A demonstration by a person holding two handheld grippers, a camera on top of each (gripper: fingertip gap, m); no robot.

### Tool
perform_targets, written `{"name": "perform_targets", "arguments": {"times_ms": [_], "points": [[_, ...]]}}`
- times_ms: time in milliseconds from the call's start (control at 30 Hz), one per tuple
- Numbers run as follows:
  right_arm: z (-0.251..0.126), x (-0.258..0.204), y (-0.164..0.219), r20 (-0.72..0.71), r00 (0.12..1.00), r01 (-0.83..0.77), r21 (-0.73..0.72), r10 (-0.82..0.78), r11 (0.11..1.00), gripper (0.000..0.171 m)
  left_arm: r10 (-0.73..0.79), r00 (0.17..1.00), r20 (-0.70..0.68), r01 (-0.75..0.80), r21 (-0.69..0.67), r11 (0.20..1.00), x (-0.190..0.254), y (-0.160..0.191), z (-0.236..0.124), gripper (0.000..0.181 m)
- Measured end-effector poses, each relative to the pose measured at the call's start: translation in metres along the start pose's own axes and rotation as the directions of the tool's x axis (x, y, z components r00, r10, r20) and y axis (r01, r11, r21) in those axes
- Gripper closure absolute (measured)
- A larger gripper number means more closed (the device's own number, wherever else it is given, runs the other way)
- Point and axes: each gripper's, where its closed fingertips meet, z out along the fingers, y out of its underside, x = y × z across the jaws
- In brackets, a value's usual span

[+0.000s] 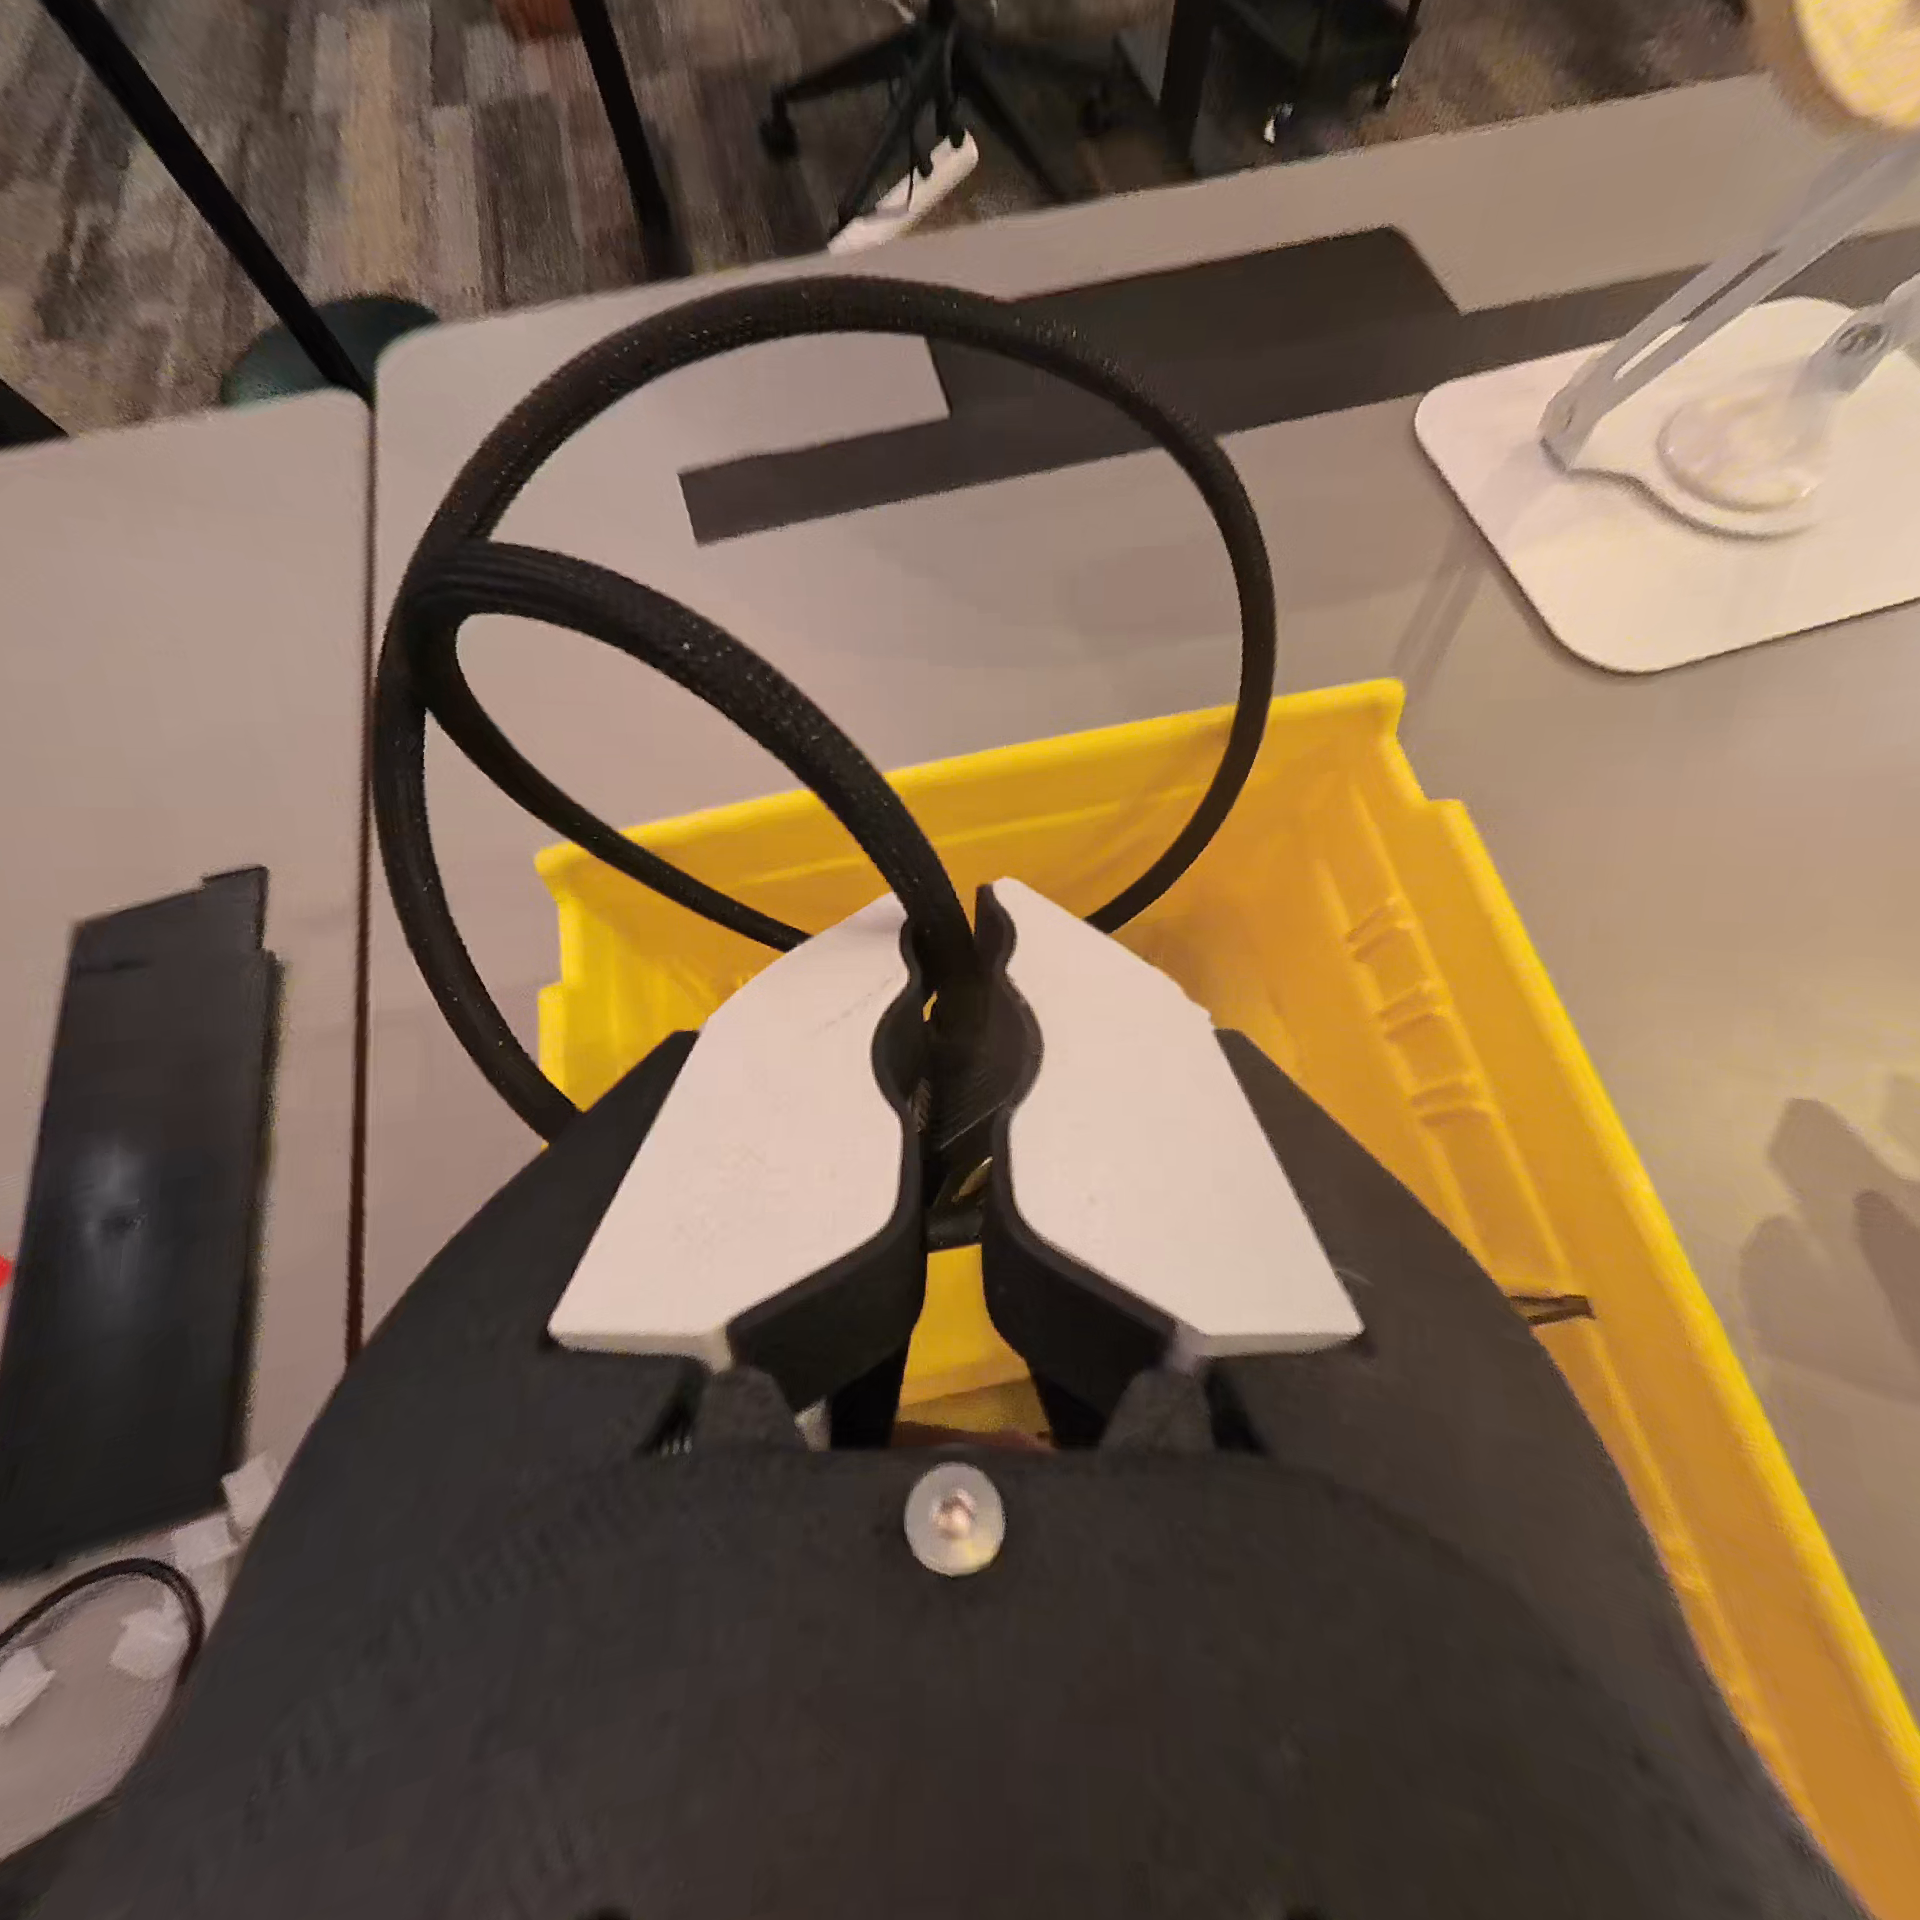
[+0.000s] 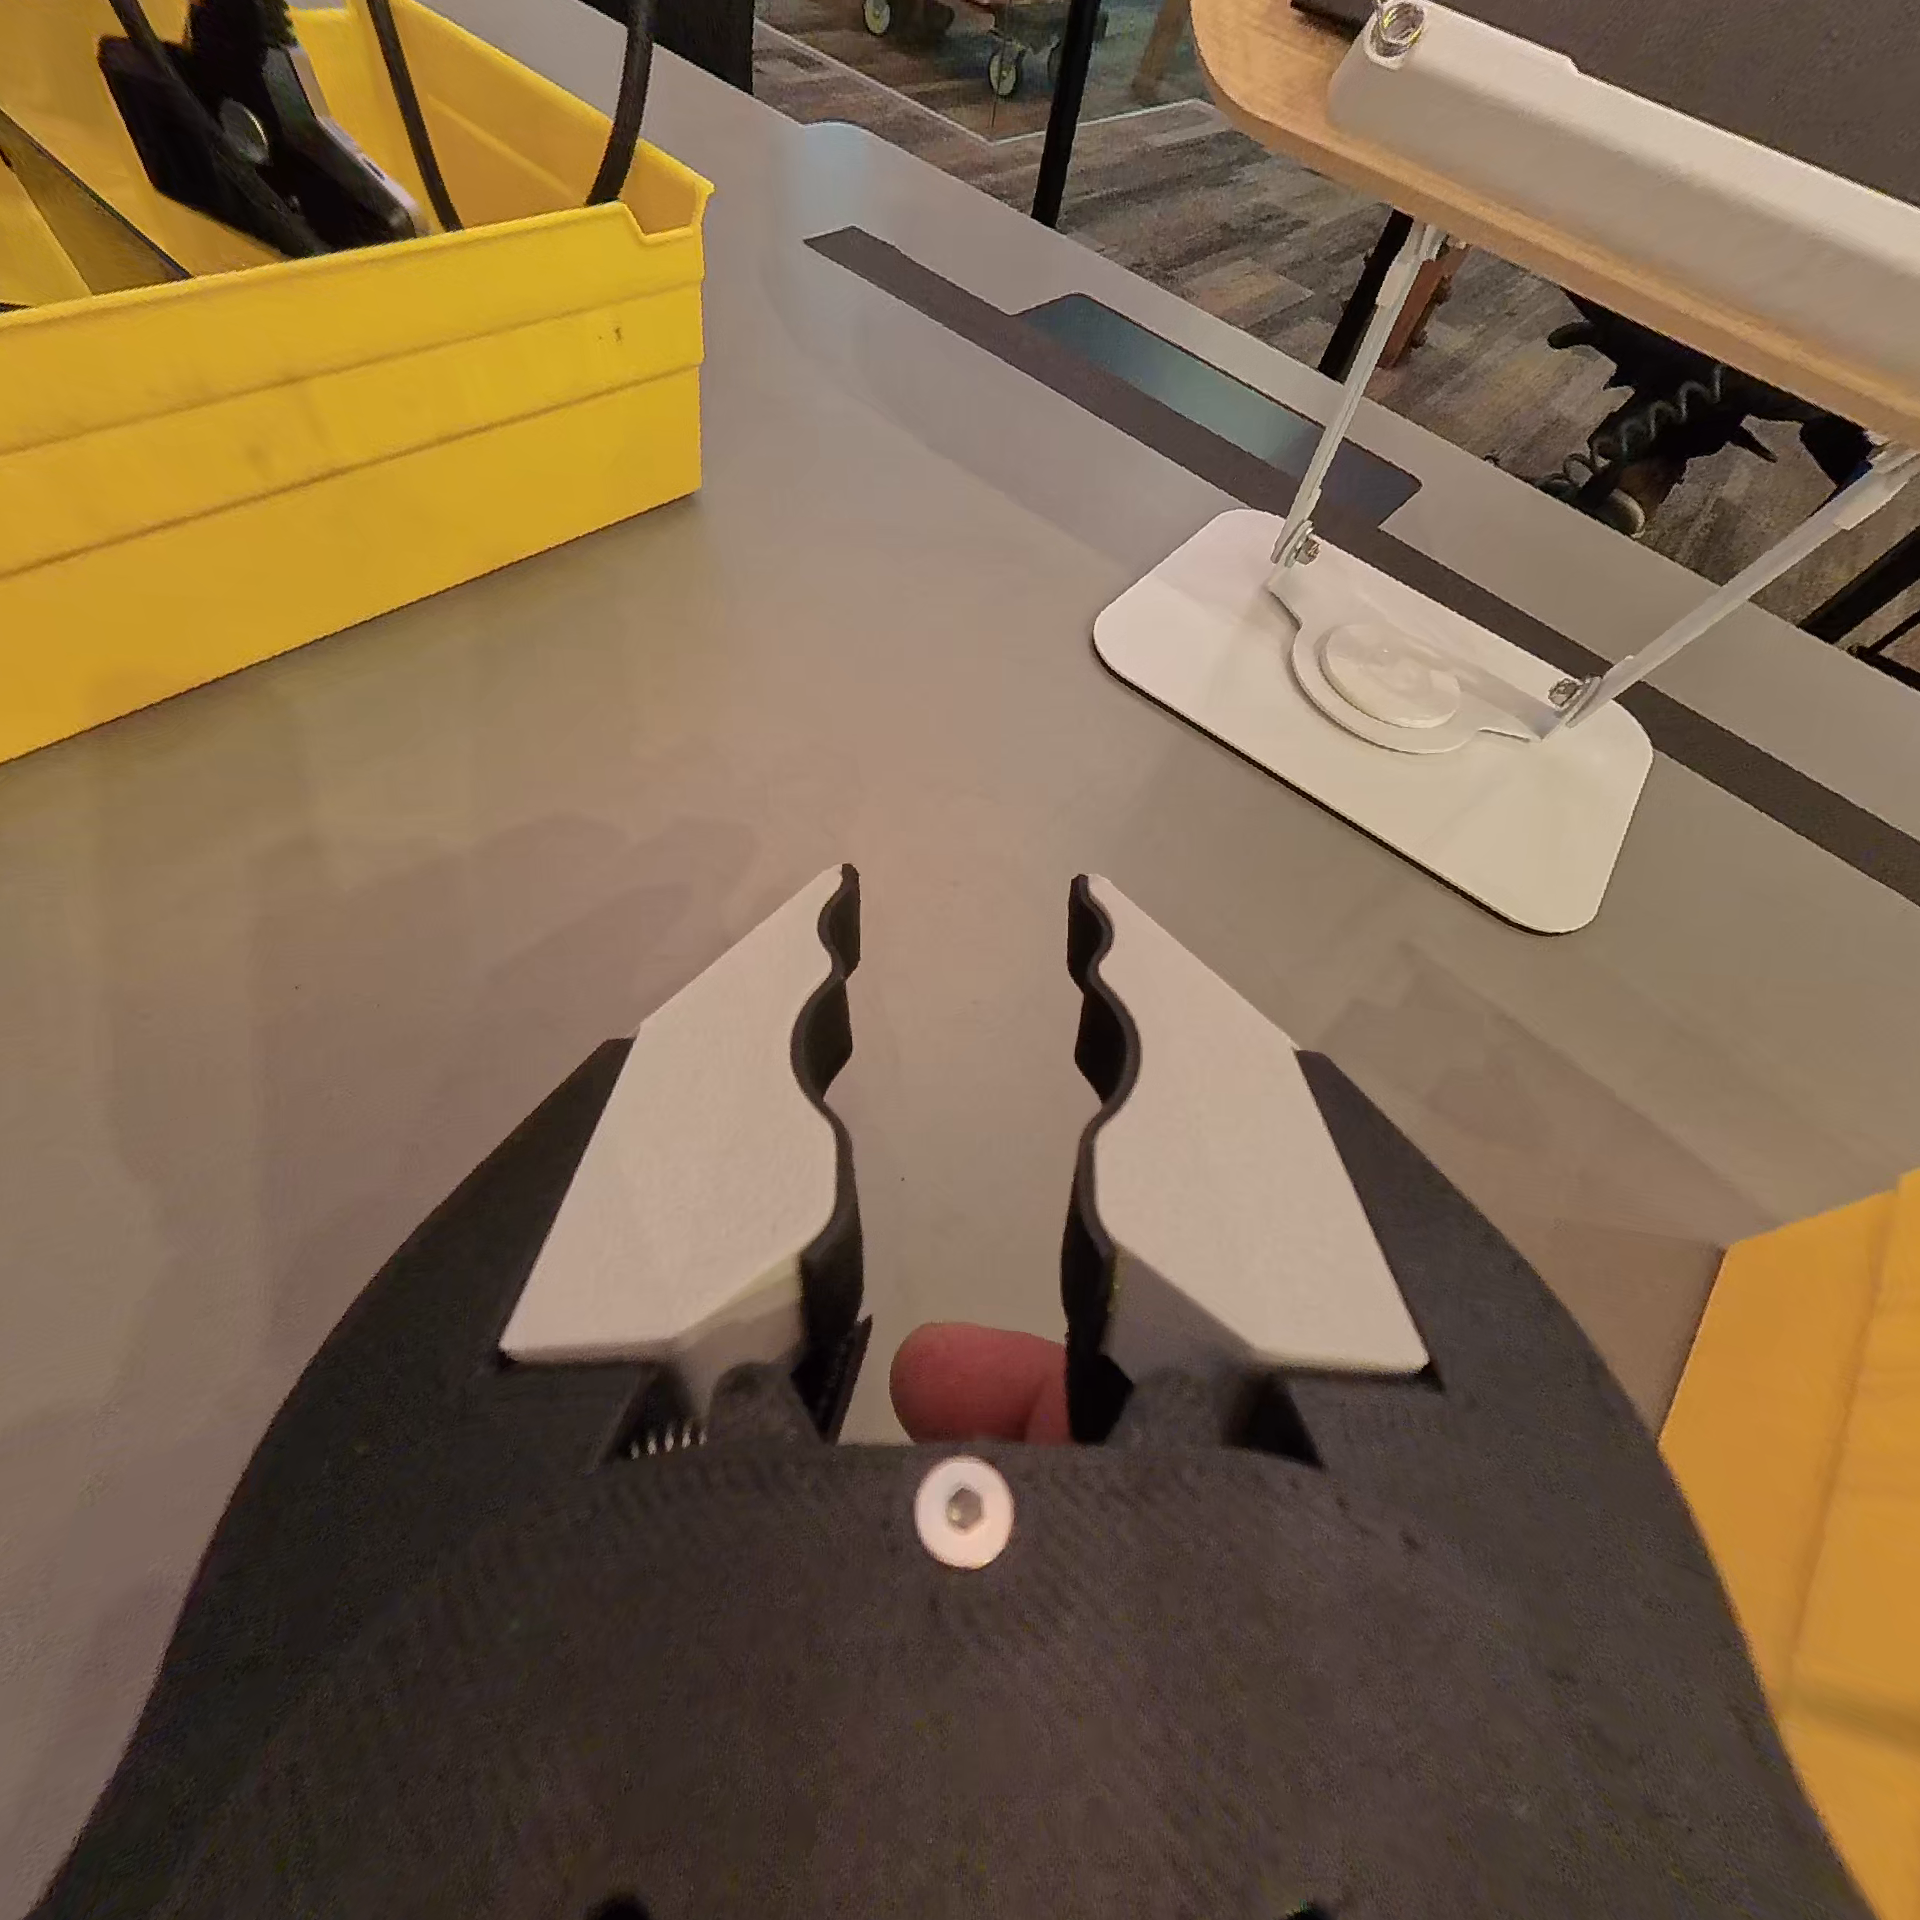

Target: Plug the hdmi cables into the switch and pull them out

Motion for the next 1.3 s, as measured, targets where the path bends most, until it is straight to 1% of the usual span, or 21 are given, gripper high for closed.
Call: {"name": "perform_targets", "arguments": {"times_ms": [100,167,433,567,733,867,1100,1300], "points": [[-0.001,0.000,-0.001,0.000,1.000,-0.002,0.004,0.002,1.000,0.133,0.025,1.000,0.002,-0.025,0.067,0.997,0.004,-0.017,-0.011,0.175],[-0.001,0.000,-0.001,0.001,1.000,-0.002,0.005,0.002,1.000,0.133,0.035,0.999,-0.021,-0.032,0.120,0.992,0.009,-0.029,-0.018,0.175],[-0.002,0.001,-0.003,0.001,1.000,-0.006,0.012,0.006,1.000,0.133,0.035,0.998,-0.055,-0.020,0.252,0.967,0.018,-0.067,-0.048,0.175],[-0.003,0.002,-0.003,-0.002,1.000,-0.006,0.014,0.006,1.000,0.133,0.043,0.998,-0.055,-0.025,0.288,0.957,0.018,-0.089,-0.063,0.175],[-0.004,0.005,-0.003,-0.006,1.000,-0.013,0.015,0.013,1.000,0.134,0.031,0.996,-0.082,-0.004,0.314,0.950,0.020,-0.109,-0.071,0.176],[-0.002,0.004,-0.002,0.000,1.000,-0.015,0.012,0.015,1.000,0.134,0.088,0.994,-0.069,-0.063,0.315,0.947,0.028,-0.126,-0.078,0.175],[-0.002,0.002,-0.003,0.008,1.000,-0.022,0.016,0.022,1.000,0.134,0.188,0.981,-0.041,-0.160,0.369,0.916,0.051,-0.181,-0.105,0.175],[-0.004,0.003,-0.005,0.007,1.000,-0.026,0.024,0.026,0.999,0.135,0.268,0.964,-0.004,-0.239,0.439,0.866,0.077,-0.237,-0.138,0.175]]}}
